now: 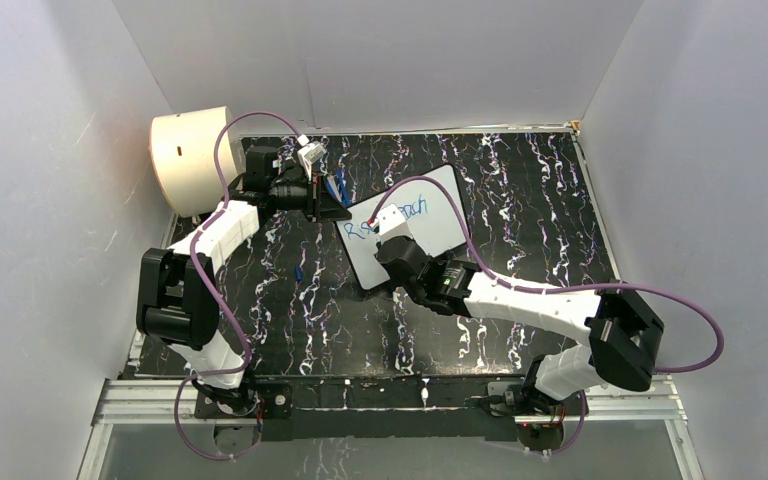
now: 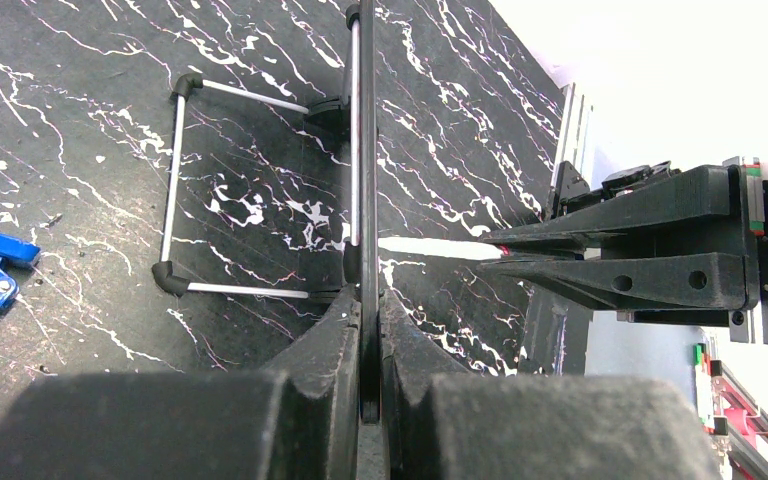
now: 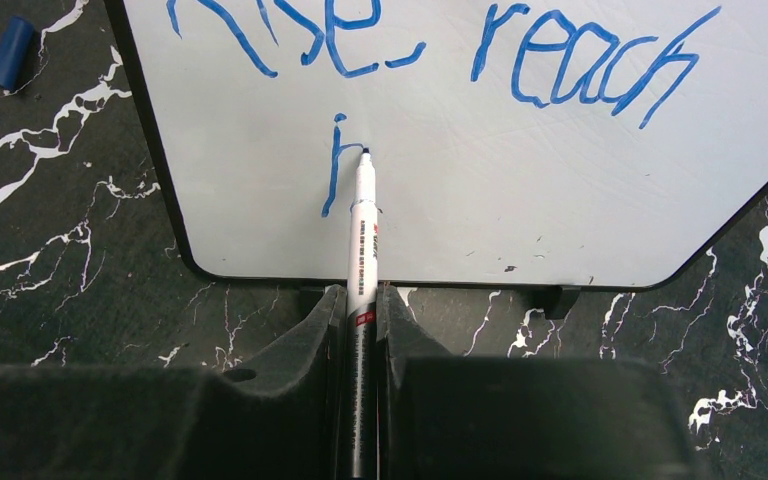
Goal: Write a sentence on the whiteboard
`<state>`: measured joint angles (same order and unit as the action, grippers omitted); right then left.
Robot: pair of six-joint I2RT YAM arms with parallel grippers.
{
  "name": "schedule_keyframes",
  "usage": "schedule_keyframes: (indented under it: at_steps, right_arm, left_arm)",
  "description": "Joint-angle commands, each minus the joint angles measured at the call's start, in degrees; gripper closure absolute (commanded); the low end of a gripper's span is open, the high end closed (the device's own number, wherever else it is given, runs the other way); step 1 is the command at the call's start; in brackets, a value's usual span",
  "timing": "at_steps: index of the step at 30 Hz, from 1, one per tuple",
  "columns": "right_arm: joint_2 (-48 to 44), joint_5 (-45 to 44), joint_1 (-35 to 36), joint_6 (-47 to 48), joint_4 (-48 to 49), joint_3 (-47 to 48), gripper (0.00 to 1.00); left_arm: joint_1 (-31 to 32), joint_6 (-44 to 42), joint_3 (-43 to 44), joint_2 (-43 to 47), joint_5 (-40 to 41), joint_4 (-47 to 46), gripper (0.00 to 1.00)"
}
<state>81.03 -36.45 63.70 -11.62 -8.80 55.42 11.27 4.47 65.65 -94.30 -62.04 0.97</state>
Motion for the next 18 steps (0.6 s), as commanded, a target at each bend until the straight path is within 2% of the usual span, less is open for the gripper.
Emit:
schedule_keyframes:
  at_steps: [1, 18]
  right_arm:
    - [0.5, -0.6, -0.4, 0.6, 3.6, 2.2, 1.00]
    - [0.9, 0.2, -0.9, -1.1, 0.4, 1.8, 1.00]
  left_arm:
    - [1.3, -1.2, 0.8, 1.1, -0.6, 2.7, 1.00]
    - [1.4, -1.2, 0.8, 1.1, -0.6, 2.7, 1.00]
